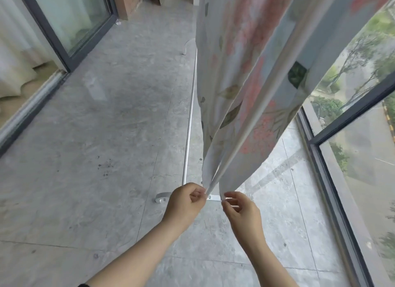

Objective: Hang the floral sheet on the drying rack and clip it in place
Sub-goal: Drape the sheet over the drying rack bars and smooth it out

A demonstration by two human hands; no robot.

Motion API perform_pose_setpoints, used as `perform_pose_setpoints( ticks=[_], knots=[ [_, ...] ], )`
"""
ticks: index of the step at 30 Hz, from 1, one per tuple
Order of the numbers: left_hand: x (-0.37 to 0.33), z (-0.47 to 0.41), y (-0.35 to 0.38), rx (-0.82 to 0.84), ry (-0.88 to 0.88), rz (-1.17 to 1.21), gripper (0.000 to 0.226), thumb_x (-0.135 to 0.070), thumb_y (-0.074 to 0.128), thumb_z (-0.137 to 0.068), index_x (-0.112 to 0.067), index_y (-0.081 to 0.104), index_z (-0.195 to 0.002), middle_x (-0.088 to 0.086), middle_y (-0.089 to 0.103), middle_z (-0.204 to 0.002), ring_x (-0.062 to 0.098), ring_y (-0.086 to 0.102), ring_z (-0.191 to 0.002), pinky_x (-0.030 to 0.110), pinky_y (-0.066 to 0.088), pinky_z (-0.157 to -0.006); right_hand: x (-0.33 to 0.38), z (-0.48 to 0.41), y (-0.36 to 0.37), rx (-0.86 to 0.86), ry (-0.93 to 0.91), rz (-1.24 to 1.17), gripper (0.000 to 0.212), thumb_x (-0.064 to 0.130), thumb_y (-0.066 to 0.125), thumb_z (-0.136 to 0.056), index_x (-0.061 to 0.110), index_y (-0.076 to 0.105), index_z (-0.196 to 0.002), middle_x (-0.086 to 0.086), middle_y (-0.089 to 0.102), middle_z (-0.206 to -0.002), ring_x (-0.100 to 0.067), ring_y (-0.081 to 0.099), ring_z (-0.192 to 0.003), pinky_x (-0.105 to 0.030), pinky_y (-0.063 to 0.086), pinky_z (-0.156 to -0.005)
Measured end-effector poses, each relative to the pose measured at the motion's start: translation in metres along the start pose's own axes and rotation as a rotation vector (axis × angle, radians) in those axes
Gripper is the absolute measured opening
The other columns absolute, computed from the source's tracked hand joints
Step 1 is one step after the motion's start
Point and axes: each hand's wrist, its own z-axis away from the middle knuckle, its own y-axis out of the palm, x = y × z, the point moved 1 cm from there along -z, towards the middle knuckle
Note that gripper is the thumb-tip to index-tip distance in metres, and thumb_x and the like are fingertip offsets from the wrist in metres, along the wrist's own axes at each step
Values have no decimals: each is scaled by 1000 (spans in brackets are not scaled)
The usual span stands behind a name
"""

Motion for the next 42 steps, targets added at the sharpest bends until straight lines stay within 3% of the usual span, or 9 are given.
perform_pose_setpoints(
  ticks=[8, 17, 28, 31, 35, 42],
  knots=[
    [-116, 85, -76, -42, -120, 51, 5, -17, 68, -84, -21, 69, -87, -6, 68, -84, 2, 64, -77, 8, 48, -66, 129, 74, -63, 77, 29, 35, 18, 17, 61, -86, 25, 66, -102, 10, 68, -89, -2, 65, -78, -15, 45, -59],
    [-277, 179, -159, -84, -93, 128, 8, -17, 70, -82, -22, 70, -88, -4, 71, -83, 4, 66, -78, 14, 52, -71, 303, 167, -160, 98, -81, 18, 15, 16, 62, -86, 27, 66, -95, 8, 70, -86, -4, 66, -76, -20, 49, -63],
    [-456, 221, -248, -153, 170, 202, 11, -22, 71, -76, -32, 67, -76, -2, 72, -78, 16, 70, -78, 37, 57, -79, 479, 232, -245, -21, -354, -47, 12, 16, 63, -87, 21, 69, -95, 6, 72, -83, -8, 68, -73, -30, 56, -70],
    [-491, 224, -269, -148, 257, 216, 5, -28, 67, -72, -33, 67, -74, -4, 72, -75, 17, 70, -77, 40, 57, -79, 514, 245, -260, -73, -462, -31, 12, 18, 63, -87, 21, 69, -97, 10, 71, -88, -3, 67, -76, -22, 54, -69],
    [-531, 223, -297, -156, 373, 206, 16, -15, 69, -81, -31, 67, -77, -2, 72, -78, 17, 69, -80, 38, 57, -80, 559, 256, -274, -182, -579, -64, 12, 19, 63, -88, 22, 69, -98, 11, 71, -86, 2, 66, -75, -13, 46, -63],
    [-580, 212, -349, -136, 524, 172, 8, -15, 69, -84, -24, 70, -84, 2, 72, -83, 19, 69, -82, 39, 57, -82, 632, 275, -289, -382, -735, -146, 8, 19, 63, -89, 24, 69, -91, 15, 70, -83, 6, 64, -76, -8, 45, -64]
  ],
)
